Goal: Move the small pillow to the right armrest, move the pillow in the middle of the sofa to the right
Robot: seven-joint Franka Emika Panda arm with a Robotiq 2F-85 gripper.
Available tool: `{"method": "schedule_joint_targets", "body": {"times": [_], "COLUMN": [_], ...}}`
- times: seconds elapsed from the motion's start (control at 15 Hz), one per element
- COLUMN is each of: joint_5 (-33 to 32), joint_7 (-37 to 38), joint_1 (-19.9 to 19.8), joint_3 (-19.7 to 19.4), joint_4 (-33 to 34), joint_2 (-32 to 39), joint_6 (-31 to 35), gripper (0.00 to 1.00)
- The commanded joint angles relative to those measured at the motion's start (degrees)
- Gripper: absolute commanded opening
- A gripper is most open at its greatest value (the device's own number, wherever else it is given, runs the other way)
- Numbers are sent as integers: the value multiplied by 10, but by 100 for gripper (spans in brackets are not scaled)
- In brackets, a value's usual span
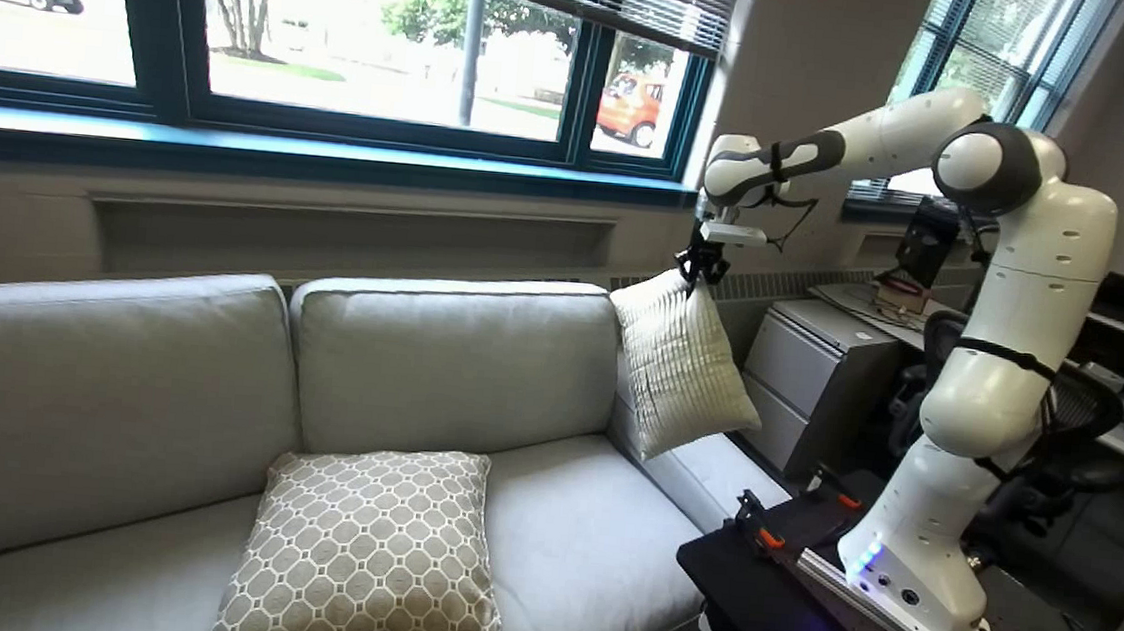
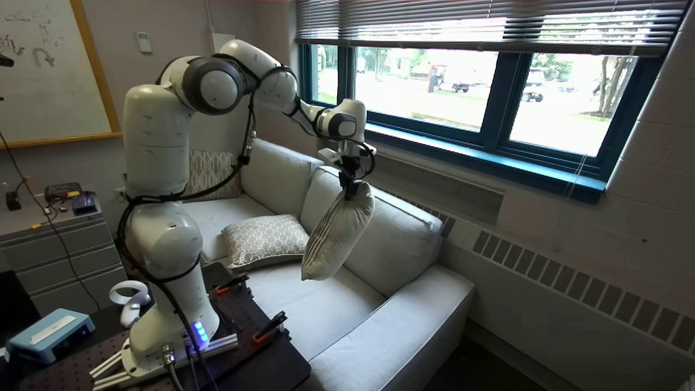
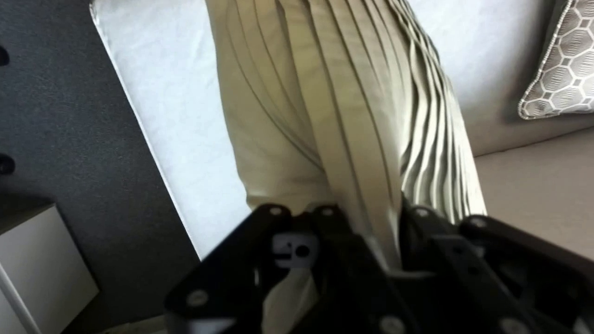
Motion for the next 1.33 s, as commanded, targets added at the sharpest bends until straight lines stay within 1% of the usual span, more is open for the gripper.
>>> {"method": "schedule_joint_targets", "body": {"times": [0.0,0.27,0.73,1.0,1.27], "joint_5": [-5,-14,-52,-62,-65], "joint_7": [-3,-13,-65,-97,-118], "joint_1": [-2,-6,-14,-20,-25], "joint_3": [3,-13,-32,-32,-33], "joint_4": [127,214,328,394,474], "joint_2": [122,218,339,414,496], "joint_6": [-49,-92,-181,-193,-199], "gripper": [8,8,8,8,9]}}
